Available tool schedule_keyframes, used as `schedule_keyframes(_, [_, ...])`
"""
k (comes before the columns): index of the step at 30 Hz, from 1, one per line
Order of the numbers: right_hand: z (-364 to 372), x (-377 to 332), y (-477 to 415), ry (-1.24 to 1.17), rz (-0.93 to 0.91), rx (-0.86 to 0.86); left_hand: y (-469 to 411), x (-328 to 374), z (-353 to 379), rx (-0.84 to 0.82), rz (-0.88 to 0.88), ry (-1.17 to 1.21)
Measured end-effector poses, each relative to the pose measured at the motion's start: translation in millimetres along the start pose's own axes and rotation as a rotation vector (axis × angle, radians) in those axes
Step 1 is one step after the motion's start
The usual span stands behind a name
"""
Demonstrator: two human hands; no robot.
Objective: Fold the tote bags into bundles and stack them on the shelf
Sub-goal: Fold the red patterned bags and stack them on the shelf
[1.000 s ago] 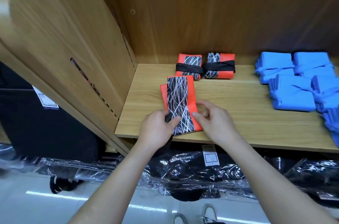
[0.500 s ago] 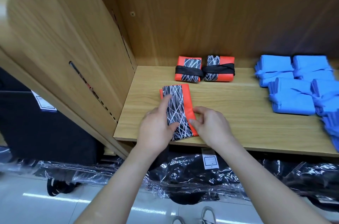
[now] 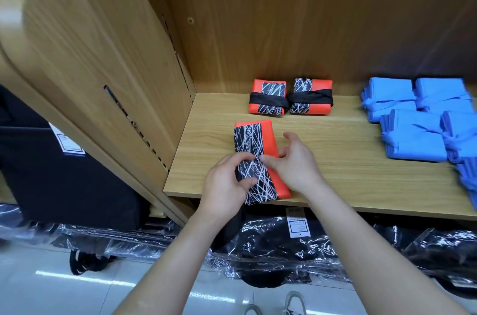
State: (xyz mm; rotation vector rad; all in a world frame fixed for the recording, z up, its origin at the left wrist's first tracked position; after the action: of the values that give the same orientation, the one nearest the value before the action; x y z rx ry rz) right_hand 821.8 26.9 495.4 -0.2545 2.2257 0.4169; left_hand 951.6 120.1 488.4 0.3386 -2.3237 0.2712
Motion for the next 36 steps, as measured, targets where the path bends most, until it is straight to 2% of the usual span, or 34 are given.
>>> schedule_keyframes(3, [0.9, 0.2, -5.7, -0.105, 0.005, -0.104, 1.2, 0.3, 1.1, -0.055, 0.030, 0.036])
schedule_keyframes(5, [4.9, 4.0, -4.9, -0.151, -0.013, -0.105, 1.4, 2.5, 2.7, -0.108, 0.042, -0.017])
schedule_keyframes(8, [4.8, 9.4, -0.2, -0.213, -0.014, -0.063, 2.7, 8.5, -3.3, -0.099, 0.075, -0.253])
schedule_keyframes(10, [-0.6, 14.1, 1.3, -0.316, -0.002, -0.009, 9.5, 23.4, -15.2, -0.068, 0.173, -0.396])
schedule_keyframes(13, [-11.5, 18.6, 4.5, -0.487, 0.029, 0.027, 31.4, 49.0, -16.4, -0.234, 0.415, -0.628])
schedule_keyframes(15, [-13.5, 18.5, 9.4, -0.561, 0.028, -0.031, 40.5, 49.2, -7.5, -0.296, 0.453, -0.790])
schedule_keyframes(16, [-12.8, 17.9, 12.5, -0.597, 0.023, -0.075, 39.0, 44.4, -5.0, -0.267, 0.449, -0.807])
schedule_keyframes(18, [-12.5, 17.0, 18.5, -0.616, 0.035, -0.160, 33.6, 37.2, -6.0, -0.250, 0.434, -0.756])
schedule_keyframes(21, [-13.8, 21.4, 19.2, -0.569, 0.066, -0.246, 30.7, 40.0, -8.1, -0.364, 0.433, -0.684])
schedule_keyframes(24, [-16.2, 21.0, 18.7, -0.585, 0.052, -0.235, 30.1, 39.0, -9.6, -0.482, 0.397, -0.686])
schedule_keyframes(28, [-18.4, 16.5, 23.8, -0.579, -0.069, -0.177, 18.0, 41.5, -22.1, -0.532, 0.266, -0.325])
schedule_keyframes(32, [-26.4, 8.0, 33.5, -0.540, -0.176, -0.109, 10.3, 36.0, -27.0, -0.297, 0.104, 0.082])
schedule_keyframes(34, [-30.3, 5.2, 38.6, -0.557, -0.195, -0.104, 10.1, 34.6, -24.6, -0.163, 0.074, 0.125])
schedule_keyframes(36, [-32.7, 3.1, 43.6, -0.590, -0.197, -0.113, 11.3, 37.4, -23.2, -0.115, 0.053, 0.175])
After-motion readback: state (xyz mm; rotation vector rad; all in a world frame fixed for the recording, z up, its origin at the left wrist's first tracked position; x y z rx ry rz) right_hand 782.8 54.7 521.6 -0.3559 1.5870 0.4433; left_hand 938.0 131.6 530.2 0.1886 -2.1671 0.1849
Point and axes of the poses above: each hand's wrist, its own y-axis away from the middle knuckle, its own z-axis out of the palm, x = y × z, the point moved 3 cm from there along -y, towards the middle knuckle, and after that the axes turned 2 degrees about -x, right-handed, at the moved point
